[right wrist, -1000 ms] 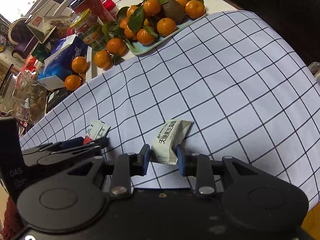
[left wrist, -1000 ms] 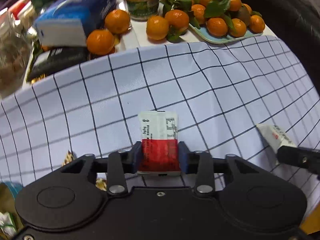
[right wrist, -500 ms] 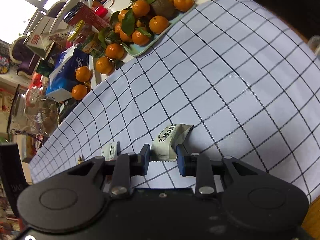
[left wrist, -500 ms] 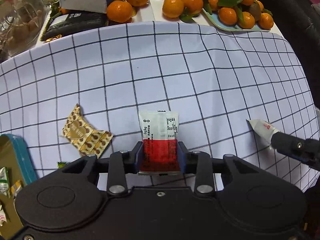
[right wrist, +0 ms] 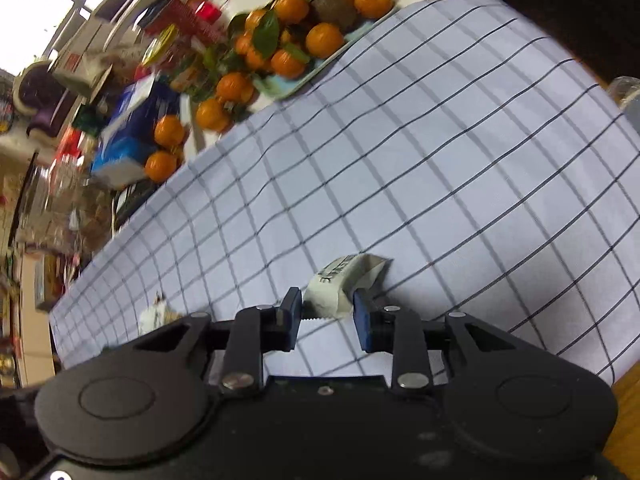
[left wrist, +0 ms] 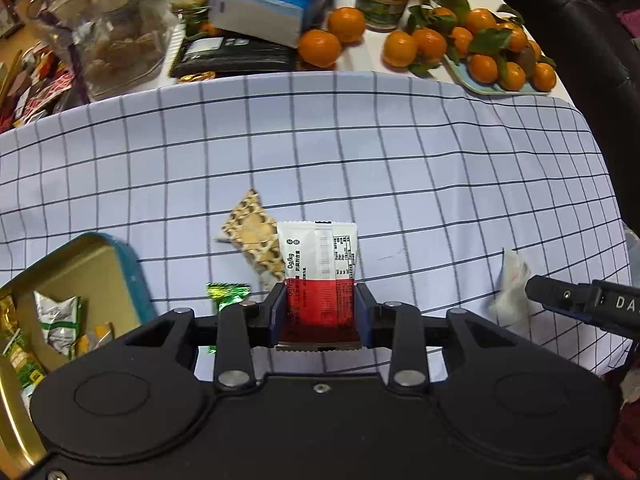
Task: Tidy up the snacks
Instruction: 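Grasp the red-and-white packet with the left gripper, then carry both packets over the gold tray and open both grippers to drop them, then move both open grippers back toward the gold heart candy and green candy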
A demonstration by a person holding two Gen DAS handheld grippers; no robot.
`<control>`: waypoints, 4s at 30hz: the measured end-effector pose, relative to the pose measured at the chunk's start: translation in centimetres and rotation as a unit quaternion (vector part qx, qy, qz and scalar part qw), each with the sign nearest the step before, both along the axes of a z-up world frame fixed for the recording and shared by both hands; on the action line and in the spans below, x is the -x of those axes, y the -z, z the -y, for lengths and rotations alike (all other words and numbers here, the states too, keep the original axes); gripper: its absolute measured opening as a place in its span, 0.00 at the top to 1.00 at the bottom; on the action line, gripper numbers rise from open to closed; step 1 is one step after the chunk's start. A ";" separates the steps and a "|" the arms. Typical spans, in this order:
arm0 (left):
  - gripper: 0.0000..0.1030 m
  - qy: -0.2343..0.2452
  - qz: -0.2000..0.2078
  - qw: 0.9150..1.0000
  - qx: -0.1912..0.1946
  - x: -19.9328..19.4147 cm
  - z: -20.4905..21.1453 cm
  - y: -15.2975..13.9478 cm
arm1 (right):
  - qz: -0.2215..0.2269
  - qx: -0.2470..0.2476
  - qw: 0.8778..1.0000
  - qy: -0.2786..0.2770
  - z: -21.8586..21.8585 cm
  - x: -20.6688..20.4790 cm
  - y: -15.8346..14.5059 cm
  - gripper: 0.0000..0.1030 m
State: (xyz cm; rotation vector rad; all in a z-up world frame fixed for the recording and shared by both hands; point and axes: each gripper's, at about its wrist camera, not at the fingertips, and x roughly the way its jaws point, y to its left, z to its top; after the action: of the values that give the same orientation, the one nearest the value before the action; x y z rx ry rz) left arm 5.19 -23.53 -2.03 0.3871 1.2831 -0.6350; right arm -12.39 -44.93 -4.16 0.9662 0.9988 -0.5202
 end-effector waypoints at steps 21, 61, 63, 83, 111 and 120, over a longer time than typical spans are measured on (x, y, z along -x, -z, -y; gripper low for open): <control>0.58 -0.057 -0.007 0.998 0.036 -3.2 -5.8 -2.1 | -0.108 0.111 0.986 -0.060 -5.0 -5.8 3.1 0.61; 0.58 -0.303 0.034 0.952 -0.015 -9.1 -28.6 -2.7 | 0.100 0.098 0.958 -0.249 -25.5 -16.8 -4.6 0.79; 0.58 -0.308 0.034 0.951 -0.021 -9.1 -29.3 -2.4 | 0.100 0.103 0.957 -0.254 -26.1 -17.2 -4.5 0.79; 0.57 -0.319 0.029 0.947 -0.039 -9.2 -32.8 -1.3 | 0.108 0.104 0.949 -0.276 -28.8 -18.7 -4.4 0.78; 0.57 -0.273 0.017 0.961 -0.030 -8.6 -28.0 -1.4 | 0.004 0.120 0.961 -0.251 -25.8 -17.8 -2.0 0.54; 0.57 -0.244 0.014 0.969 -0.028 -8.1 -24.9 -1.3 | -0.019 0.131 0.962 -0.238 -23.4 -16.8 -1.2 0.50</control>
State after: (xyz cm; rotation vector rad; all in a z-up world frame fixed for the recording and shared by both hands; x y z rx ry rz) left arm 13.25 1.33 -0.71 0.1134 1.3081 -0.1762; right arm 4.43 -21.57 -2.99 0.4565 1.1215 -0.2572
